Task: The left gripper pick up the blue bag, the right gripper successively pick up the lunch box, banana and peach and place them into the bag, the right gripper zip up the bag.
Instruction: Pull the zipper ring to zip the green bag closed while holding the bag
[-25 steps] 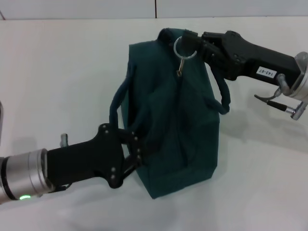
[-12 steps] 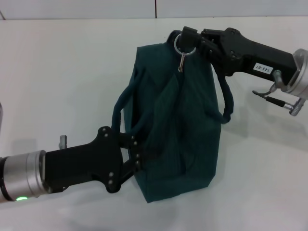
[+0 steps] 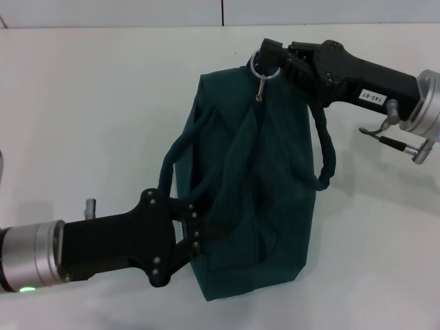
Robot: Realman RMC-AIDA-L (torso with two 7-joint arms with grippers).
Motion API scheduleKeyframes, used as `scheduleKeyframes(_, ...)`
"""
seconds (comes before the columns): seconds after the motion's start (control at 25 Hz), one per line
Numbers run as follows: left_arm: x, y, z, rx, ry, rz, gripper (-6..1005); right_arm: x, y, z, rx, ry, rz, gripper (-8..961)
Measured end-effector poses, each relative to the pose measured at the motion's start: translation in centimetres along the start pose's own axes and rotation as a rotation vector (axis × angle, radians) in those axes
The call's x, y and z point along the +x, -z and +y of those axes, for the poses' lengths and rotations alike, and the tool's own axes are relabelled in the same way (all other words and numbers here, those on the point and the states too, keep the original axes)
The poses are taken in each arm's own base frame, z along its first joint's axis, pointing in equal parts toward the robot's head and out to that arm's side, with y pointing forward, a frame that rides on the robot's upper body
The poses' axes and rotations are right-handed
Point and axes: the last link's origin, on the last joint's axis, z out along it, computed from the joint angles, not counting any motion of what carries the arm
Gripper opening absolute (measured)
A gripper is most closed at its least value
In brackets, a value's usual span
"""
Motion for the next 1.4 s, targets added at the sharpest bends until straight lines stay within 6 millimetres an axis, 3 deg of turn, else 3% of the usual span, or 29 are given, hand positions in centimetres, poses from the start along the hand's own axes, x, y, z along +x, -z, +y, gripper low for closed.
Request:
scheduleKeyframes(0.52, 0.1, 0.4, -0.1, 0.024, -0.002, 0.007, 55, -0.6, 0.2, 0.1, -0.007, 0.013, -0.016, 9)
scheduleKeyframes(1.08, -0.6, 1.4, -1.6, 0.25, -0.016, 0.031, 49, -0.1, 0.2, 1.3, -0.067, -0.038, -0.041, 9)
scheduleKeyframes(1.4, -0.9, 1.2, -1.2, 0.197, -0.029, -0.004, 47, 0.0, 0.3, 0.9, -0.036, -0.042, -0.038, 8)
